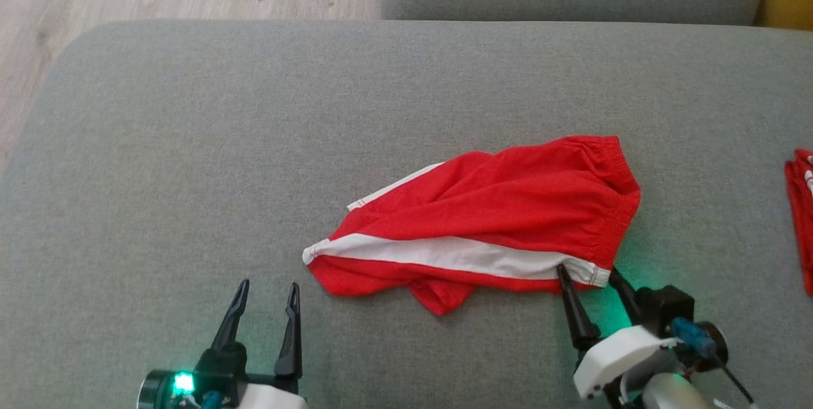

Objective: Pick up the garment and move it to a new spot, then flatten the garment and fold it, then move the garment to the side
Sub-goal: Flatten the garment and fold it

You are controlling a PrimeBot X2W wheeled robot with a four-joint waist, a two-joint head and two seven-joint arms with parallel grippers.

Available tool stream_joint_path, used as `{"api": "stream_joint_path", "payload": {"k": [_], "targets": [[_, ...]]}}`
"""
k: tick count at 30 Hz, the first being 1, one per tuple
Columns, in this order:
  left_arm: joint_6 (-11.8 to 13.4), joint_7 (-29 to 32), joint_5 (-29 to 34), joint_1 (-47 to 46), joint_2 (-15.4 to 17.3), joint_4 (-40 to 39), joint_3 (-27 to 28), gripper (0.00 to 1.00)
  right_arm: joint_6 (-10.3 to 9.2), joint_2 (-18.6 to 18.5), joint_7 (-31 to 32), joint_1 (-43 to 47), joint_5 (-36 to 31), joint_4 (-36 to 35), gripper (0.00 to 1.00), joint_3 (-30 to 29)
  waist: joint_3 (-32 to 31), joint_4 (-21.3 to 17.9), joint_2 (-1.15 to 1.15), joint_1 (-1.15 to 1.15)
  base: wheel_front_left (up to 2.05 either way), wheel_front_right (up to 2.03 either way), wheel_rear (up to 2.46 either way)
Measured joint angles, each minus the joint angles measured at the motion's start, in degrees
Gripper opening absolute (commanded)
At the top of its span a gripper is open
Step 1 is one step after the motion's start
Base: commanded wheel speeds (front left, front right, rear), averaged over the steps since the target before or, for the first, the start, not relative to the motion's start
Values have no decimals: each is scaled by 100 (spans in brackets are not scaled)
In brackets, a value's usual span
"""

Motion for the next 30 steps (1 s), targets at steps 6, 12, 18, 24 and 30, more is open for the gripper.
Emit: {"api": "stream_joint_path", "payload": {"k": [6,12,18,24,30], "targets": [[0,0,-5,-1,-10,2,5,100,0,-129,0,14,337,20,100,255,8,4,0,0,0,0,0],[1,1,-66,-2,-13,-4,4,100,0,-319,0,86,730,-291,87,533,20,-55,0,0,0,0,0],[1,1,-67,-8,-15,-4,2,100,0,-501,0,172,891,-270,0,660,44,-102,0,0,0,0,0],[-2,0,-177,-16,-16,-23,-3,100,0,-692,0,170,891,-247,0,659,42,-140,0,0,0,0,0],[-310,0,-699,-44,-18,-40,-103,100,0,-1034,0,174,920,-291,0,541,-12,-230,0,-1,0,0,0]]}}
